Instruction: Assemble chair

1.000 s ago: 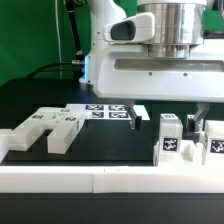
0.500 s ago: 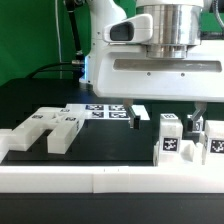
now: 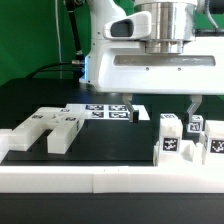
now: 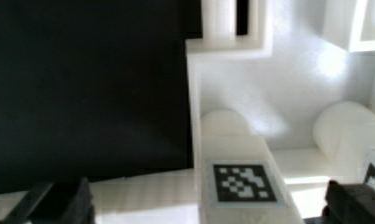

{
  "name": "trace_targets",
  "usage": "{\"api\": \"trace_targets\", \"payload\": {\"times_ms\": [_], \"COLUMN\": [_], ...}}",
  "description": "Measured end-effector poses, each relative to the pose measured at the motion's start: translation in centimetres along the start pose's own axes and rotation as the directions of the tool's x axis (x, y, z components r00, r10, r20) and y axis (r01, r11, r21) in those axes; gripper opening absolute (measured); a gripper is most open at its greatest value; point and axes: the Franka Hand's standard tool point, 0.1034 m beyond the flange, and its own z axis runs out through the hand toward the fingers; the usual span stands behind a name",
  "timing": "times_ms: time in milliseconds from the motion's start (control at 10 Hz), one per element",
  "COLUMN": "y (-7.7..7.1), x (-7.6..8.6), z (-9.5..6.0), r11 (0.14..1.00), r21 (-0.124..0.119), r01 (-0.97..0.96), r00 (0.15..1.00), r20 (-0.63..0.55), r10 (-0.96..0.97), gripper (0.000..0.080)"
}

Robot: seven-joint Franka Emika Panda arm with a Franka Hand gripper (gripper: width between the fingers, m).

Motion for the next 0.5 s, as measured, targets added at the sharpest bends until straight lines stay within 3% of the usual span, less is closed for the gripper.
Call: {"api": "trace_targets", "payload": {"times_ms": [100, 500], "y": [-0.27, 0.13], "x": [-0.37, -0.43], "z": [0.28, 0.77], "r11": [1.000, 1.000], "r21": [-0.003, -0.008], "r01": [0.010, 0.004], "r00": [0.999, 0.998], "r20": [-0.050, -0.064], "r10": [-0.010, -0.004], "gripper": [0.0649, 0.0649]}}
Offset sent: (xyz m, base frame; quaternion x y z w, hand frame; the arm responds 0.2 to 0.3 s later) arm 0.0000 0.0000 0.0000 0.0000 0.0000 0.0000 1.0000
